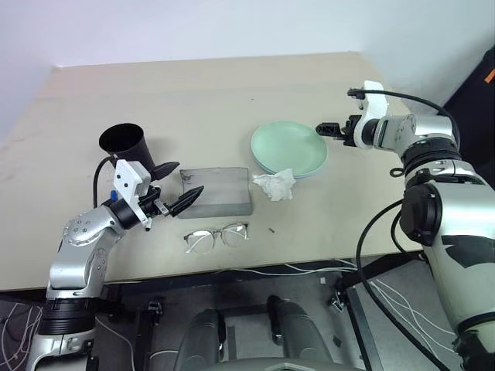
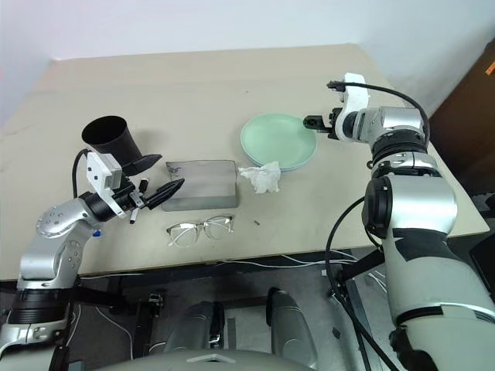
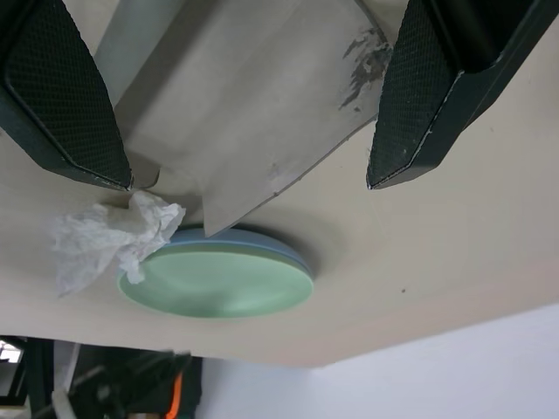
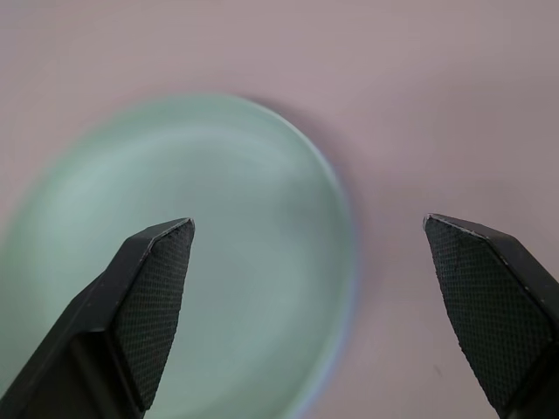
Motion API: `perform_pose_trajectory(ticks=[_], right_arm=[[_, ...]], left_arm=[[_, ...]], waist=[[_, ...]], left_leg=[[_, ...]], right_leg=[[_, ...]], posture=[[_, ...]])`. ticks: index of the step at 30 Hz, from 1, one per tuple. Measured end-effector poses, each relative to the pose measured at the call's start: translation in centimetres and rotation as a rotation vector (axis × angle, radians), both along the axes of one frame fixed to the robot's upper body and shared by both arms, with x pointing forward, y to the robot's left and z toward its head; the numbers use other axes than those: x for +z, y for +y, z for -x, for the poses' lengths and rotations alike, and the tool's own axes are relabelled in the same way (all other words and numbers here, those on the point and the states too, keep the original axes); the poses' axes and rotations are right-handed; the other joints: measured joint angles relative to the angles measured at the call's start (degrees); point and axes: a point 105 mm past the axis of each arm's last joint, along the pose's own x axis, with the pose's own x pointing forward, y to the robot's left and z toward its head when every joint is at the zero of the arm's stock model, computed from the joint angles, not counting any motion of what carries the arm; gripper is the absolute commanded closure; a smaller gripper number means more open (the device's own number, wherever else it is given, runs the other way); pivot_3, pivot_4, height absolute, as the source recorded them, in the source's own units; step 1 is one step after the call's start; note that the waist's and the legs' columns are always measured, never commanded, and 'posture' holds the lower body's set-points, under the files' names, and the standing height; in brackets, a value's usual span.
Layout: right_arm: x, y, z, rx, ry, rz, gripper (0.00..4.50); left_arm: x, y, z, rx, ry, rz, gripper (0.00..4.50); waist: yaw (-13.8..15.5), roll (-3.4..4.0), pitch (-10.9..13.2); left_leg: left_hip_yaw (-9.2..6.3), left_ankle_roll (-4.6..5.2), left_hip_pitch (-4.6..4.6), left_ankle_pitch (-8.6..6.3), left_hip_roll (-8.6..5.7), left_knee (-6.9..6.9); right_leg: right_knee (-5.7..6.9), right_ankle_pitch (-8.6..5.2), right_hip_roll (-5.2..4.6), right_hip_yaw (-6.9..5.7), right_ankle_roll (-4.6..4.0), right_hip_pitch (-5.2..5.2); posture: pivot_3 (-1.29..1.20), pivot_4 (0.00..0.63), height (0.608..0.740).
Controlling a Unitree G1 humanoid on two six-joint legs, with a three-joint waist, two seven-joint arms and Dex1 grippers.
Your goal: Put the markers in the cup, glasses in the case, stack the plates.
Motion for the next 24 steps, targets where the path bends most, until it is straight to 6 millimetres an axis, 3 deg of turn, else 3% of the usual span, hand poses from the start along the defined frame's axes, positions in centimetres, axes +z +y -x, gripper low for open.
perform_pose_trajectory(ticks=[3,5,9,14,20,24], right_arm=[[2.6,1.6,0.9,0.17,-0.099,0.013,0.02],[3.0,2.7,2.7,0.335,-0.159,0.047,0.02],[-1.1,4.4,6.2,0.525,-0.069,0.076,0.02],[-2.1,6.4,9.1,0.668,-0.078,0.161,0.02],[-5.4,7.7,9.7,0.715,-0.016,0.264,0.02],[-6.6,8.8,9.3,0.732,-0.032,0.303,0.02]], left_arm=[[0.4,0.0,-0.4,-0.003,-0.017,0.001,0.0],[0.6,0.1,-0.5,0.001,-0.026,-0.002,0.0],[0.2,0.4,-0.6,0.01,-0.013,-0.006,0.0],[0.1,0.3,-0.5,0.008,-0.019,-0.01,0.0],[0.1,0.3,-0.6,0.009,-0.022,-0.015,0.0],[0.2,0.3,-0.6,0.009,-0.024,-0.013,0.0]], waist=[[0.2,-0.01,0.0],[0.4,-0.05,0.0],[0.5,-0.03,0.0],[0.2,-0.02,0.0],[0.2,-0.04,-0.1],[0.1,-0.05,-0.1]], left_leg=[[-0.02,0.0,-0.01,0.0,0.02,0.0],[-0.1,0.0,0.01,0.0,0.03,0.0],[-0.03,0.0,-0.06,0.0,0.0,0.03],[-0.02,-0.01,0.04,-0.01,0.04,0.09],[-0.05,-0.01,0.07,0.0,0.08,0.11],[-0.02,-0.01,0.04,0.0,0.08,0.14]], right_leg=[[0.04,0.0,0.02,-0.01,0.01,-0.02],[0.05,-0.01,0.01,-0.07,0.02,0.04],[0.03,-0.01,-0.07,-0.05,0.0,-0.02],[0.04,-0.05,0.0,-0.04,0.03,0.0],[0.06,0.01,0.07,-0.06,-0.07,0.02],[0.03,0.01,0.07,-0.05,-0.08,0.02]], posture=[[0.0,0.15,0.733],[0.0,0.15,0.733],[0.0,0.15,0.733],[0.0,0.15,0.733],[0.0,0.15,0.733],[0.0,0.15,0.733]])
